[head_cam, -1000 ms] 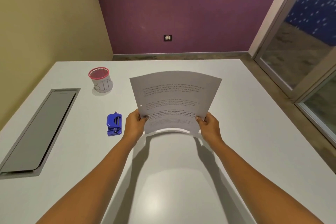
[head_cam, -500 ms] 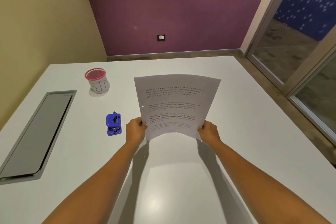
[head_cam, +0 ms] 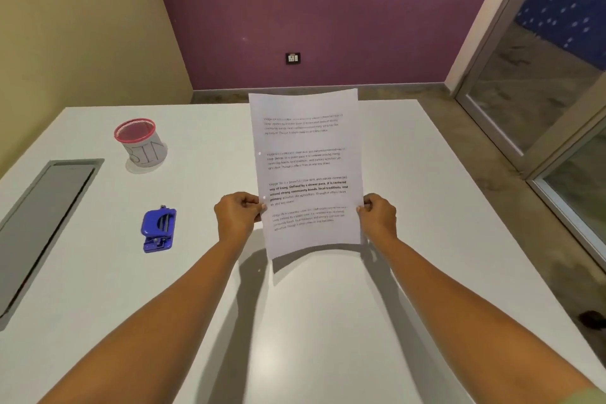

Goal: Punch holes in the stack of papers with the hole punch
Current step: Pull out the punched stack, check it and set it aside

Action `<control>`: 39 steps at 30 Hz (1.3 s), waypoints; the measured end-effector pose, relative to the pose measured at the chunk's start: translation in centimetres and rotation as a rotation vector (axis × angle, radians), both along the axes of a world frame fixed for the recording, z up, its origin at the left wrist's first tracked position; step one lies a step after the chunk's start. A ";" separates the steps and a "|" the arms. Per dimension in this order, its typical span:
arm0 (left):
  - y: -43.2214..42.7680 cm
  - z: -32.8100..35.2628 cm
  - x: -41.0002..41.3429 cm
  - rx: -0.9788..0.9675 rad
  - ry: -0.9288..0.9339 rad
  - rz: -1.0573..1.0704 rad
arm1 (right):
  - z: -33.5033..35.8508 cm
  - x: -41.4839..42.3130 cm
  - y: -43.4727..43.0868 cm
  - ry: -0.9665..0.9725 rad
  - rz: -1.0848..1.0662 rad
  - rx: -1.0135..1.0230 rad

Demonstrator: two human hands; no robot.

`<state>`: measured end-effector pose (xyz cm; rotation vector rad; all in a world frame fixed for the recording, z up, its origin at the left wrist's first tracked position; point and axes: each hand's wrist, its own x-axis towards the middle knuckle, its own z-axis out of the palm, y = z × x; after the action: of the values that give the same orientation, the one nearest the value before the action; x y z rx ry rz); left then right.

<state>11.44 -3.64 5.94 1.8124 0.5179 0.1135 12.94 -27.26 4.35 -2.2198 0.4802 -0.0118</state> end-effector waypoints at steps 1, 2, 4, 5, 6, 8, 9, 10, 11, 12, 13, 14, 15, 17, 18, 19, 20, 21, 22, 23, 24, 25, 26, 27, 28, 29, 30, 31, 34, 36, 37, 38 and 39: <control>-1.2 0.0 0.8 0.001 0.005 0.000 | 0.0 0.8 -1.3 -0.007 0.008 0.007; -2.5 -0.1 1.7 0.000 0.012 -0.001 | 0.1 1.7 -2.6 -0.010 0.013 0.011; -5.2 -0.5 3.6 -0.002 0.032 0.002 | -0.1 3.4 -5.4 -0.007 0.013 0.009; -6.4 -0.7 4.5 -0.003 0.045 0.007 | -0.2 4.2 -6.7 -0.004 0.015 0.006; -7.7 -1.0 5.4 -0.005 0.056 0.010 | -0.4 5.0 -8.0 -0.001 0.016 0.005; -10.3 -1.5 7.4 -0.006 0.072 -0.002 | -0.7 6.7 -10.6 0.005 0.007 0.004; -11.7 -1.9 8.4 -0.002 0.078 -0.014 | -0.8 7.5 -12.0 0.005 0.001 0.000; -13.0 -2.3 9.4 0.005 0.086 -0.025 | -1.0 8.3 -13.3 0.004 -0.003 -0.005; -14.3 -2.7 10.5 0.012 0.099 -0.032 | -1.3 9.2 -14.5 0.006 -0.006 -0.010; -15.5 -3.1 11.6 0.020 0.110 -0.039 | -1.5 10.1 -15.8 0.010 -0.010 -0.014; -16.6 -3.5 12.6 0.030 0.118 -0.051 | -1.8 10.9 -17.0 0.014 -0.015 -0.014; -17.7 -3.8 13.7 0.042 0.125 -0.065 | -2.1 11.7 -18.1 0.018 -0.022 -0.011; -18.8 -4.1 14.8 0.054 0.130 -0.077 | -2.4 12.6 -19.2 0.021 -0.027 -0.009; -20.8 -4.7 16.8 0.079 0.139 -0.094 | -3.1 14.2 -21.1 0.023 -0.036 -0.020; -21.7 -4.9 17.8 0.093 0.142 -0.100 | -3.5 15.1 -22.0 0.024 -0.039 -0.025; -22.6 -5.1 18.7 0.106 0.144 -0.108 | -3.8 15.9 -22.8 0.023 -0.045 -0.023; -23.4 -5.4 19.5 0.117 0.147 -0.115 | -4.2 16.7 -23.5 0.022 -0.051 -0.018; -24.2 -5.7 20.3 0.125 0.151 -0.119 | -4.5 17.5 -24.2 0.018 -0.057 -0.014; -24.8 -6.0 21.1 0.132 0.156 -0.123 | -4.8 18.3 -24.8 0.015 -0.063 -0.011; -25.4 -6.2 21.8 0.137 0.161 -0.126 | -5.1 19.1 -25.3 0.014 -0.070 -0.006; -25.9 -6.5 22.5 0.142 0.166 -0.130 | -5.4 19.7 -25.7 0.013 -0.078 0.005; -26.4 -6.7 23.2 0.146 0.170 -0.132 | -5.7 20.3 -26.1 0.013 -0.086 0.018; -26.7 -6.9 23.8 0.147 0.172 -0.131 | -6.0 20.9 -26.4 0.014 -0.092 0.026; -27.0 -7.1 24.4 0.150 0.175 -0.129 | -6.3 21.4 -26.7 0.016 -0.097 0.029; -27.2 -7.3 25.0 0.157 0.175 -0.129 | -6.6 22.0 -26.9 0.017 -0.100 0.033; -27.4 -7.4 25.6 0.166 0.175 -0.130 | -6.8 22.4 -27.1 0.017 -0.102 0.035; -27.5 -7.6 26.0 0.172 0.172 -0.130 | -7.0 22.9 -27.3 0.016 -0.102 0.033; -27.6 -7.7 26.5 0.174 0.168 -0.129 | -7.2 23.3 -27.4 0.015 -0.103 0.030; -27.9 -8.0 27.6 0.183 0.167 -0.119 | -7.5 24.2 -27.7 0.017 -0.117 0.019; -28.1 -8.1 28.2 0.197 0.173 -0.113 | -7.7 24.6 -27.8 0.009 -0.122 0.000; -28.1 -8.2 28.4 0.202 0.179 -0.112 | -7.7 24.8 -27.9 0.006 -0.122 -0.009; -28.2 -8.3 28.5 0.209 0.184 -0.111 | -7.8 24.9 -27.9 0.006 -0.122 -0.014; -28.2 -8.4 28.5 0.218 0.191 -0.111 | -7.8 25.0 -27.9 0.006 -0.121 -0.016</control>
<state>39.97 -31.83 -2.43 2.0734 0.5543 -0.0834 37.93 -55.16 -3.44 -2.2038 0.6191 -0.0726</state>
